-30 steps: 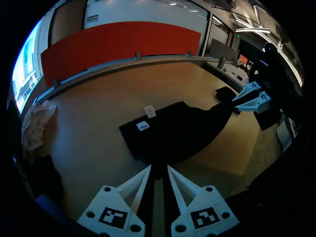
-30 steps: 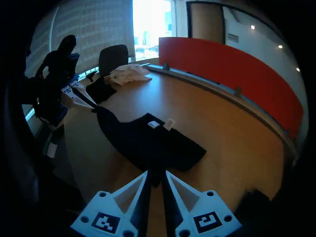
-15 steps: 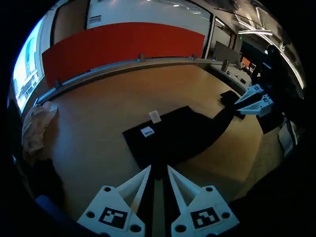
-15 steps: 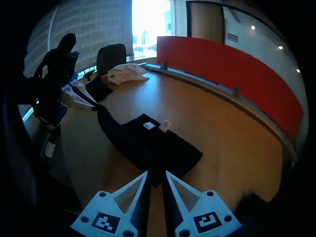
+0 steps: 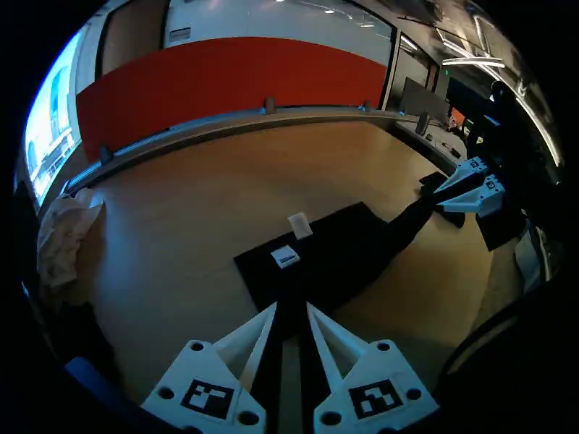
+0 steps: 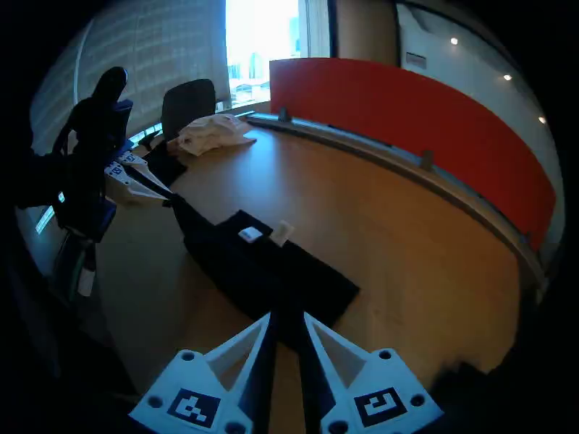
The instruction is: Fold towel
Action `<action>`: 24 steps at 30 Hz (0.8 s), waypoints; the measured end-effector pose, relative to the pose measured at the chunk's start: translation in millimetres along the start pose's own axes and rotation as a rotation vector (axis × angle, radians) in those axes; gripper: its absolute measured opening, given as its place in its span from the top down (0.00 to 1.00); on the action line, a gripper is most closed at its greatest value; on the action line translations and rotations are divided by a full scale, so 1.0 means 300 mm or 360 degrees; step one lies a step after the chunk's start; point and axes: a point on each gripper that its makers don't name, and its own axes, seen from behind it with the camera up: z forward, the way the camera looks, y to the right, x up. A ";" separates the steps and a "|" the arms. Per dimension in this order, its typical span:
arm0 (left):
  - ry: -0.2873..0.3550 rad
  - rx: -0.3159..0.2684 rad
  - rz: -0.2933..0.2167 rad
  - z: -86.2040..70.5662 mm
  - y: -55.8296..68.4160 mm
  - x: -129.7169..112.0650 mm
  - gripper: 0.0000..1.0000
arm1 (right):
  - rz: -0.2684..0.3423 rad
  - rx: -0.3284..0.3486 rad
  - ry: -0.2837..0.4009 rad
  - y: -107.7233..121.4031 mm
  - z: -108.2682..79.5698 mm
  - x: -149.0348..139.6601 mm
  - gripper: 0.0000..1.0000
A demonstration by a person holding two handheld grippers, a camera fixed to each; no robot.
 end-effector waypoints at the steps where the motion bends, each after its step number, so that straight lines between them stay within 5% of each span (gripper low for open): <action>1: 0.0001 0.0000 0.0000 0.005 -0.003 0.003 0.87 | 0.0000 -0.0001 -0.0002 0.003 0.003 -0.001 0.83; 24: -0.0021 -0.0009 0.0007 0.164 -0.050 0.006 0.87 | 0.0102 -0.0023 -0.0091 0.074 0.144 -0.070 0.83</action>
